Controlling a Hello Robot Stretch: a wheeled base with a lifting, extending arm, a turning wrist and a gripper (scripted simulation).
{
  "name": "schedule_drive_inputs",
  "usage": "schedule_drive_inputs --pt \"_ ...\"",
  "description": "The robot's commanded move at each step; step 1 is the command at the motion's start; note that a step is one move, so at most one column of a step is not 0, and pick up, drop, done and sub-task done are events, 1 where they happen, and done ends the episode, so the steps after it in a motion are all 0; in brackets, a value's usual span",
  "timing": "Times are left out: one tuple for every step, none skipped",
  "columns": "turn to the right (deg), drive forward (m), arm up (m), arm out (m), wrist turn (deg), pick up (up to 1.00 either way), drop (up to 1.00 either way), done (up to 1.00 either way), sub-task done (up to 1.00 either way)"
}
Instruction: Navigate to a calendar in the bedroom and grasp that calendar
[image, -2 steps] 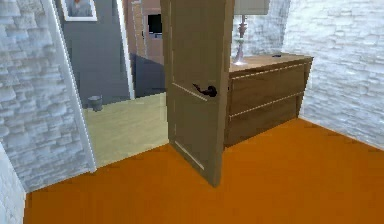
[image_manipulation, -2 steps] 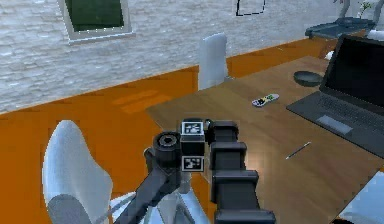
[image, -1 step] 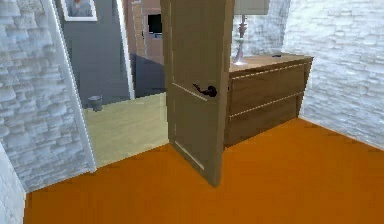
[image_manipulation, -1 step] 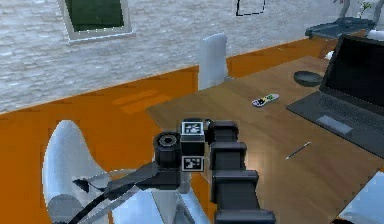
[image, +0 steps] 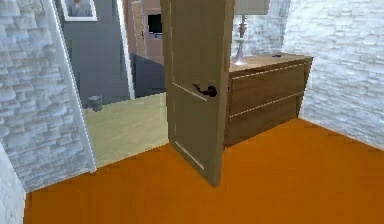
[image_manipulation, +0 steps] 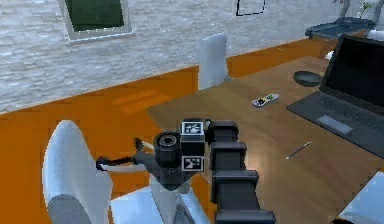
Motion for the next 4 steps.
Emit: schedule_drive_inputs --pt "0.0 0.00 0.00 0.00 27.0 0.00 0.00 0.00 0.00" --pt "0.0 0.00 -0.22 0.00 0.0 0.00 0.00 0.00 0.00" --pt "0.0 0.00 -0.32 0.00 0.0 0.00 0.00 0.00 0.00" --pt "0.0 0.00 0.00 0.00 0.0 1.00 0.00 0.00 0.00"
